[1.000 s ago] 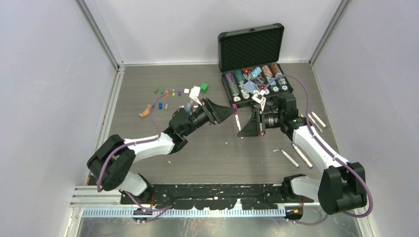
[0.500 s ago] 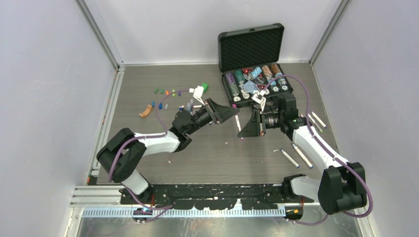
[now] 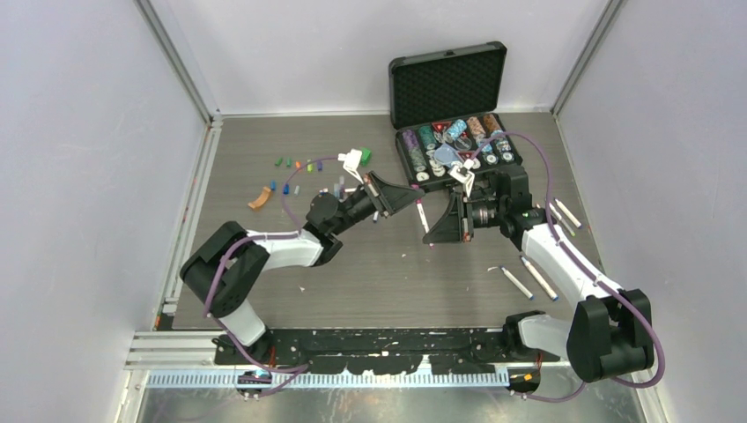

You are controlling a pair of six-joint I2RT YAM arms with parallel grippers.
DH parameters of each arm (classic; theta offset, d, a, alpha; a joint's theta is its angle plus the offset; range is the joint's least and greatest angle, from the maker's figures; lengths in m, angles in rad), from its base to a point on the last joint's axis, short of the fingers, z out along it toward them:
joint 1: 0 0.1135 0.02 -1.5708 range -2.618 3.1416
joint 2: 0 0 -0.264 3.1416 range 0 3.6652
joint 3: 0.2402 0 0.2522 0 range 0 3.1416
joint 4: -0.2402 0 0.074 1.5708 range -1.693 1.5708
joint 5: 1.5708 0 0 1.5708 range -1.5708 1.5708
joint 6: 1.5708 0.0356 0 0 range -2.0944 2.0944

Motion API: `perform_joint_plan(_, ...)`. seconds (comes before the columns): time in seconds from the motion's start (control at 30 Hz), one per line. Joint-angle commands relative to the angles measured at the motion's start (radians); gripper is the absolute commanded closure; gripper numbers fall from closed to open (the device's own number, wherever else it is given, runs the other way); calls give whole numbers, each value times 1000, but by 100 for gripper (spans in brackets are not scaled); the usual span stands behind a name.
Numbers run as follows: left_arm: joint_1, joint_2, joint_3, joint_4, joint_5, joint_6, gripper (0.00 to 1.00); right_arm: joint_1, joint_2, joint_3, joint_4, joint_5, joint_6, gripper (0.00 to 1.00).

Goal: Open the pen caps
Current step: Open the pen cap from the pen, then place the pen cap at the center of the board.

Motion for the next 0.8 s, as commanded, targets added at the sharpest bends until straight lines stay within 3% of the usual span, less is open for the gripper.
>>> perform_joint_plan(0.0, 98, -48, 12, 134, -48, -33, 100, 13, 1, 16, 1, -21, -21, 100)
perform_joint_plan(0.37, 448, -22, 203, 95, -58, -232, 100, 51, 17, 16, -31, 8, -58, 100)
perform_joint_plan(0.43, 482, -36, 194, 68, -13, -259, 100, 42, 4, 66, -183, 48, -189, 100)
perform_joint_plan(0.5, 519, -73, 153, -22, 68, -274, 100, 20, -13, 152, -437, 137, -428, 100)
perform_joint_plan(0.6, 586, -154, 82, -308, 246, -200, 100, -9, -35, 215, -626, 282, -627, 100)
perform_joint_plan(0.67, 627, -213, 75, -717, 348, -46, 100, -43, -60, 215, -628, 327, -638, 100)
perform_joint_plan(0.77, 651, -252, 202, -1405, 364, 379, 100, -89, -94, 220, -636, 339, -641, 100)
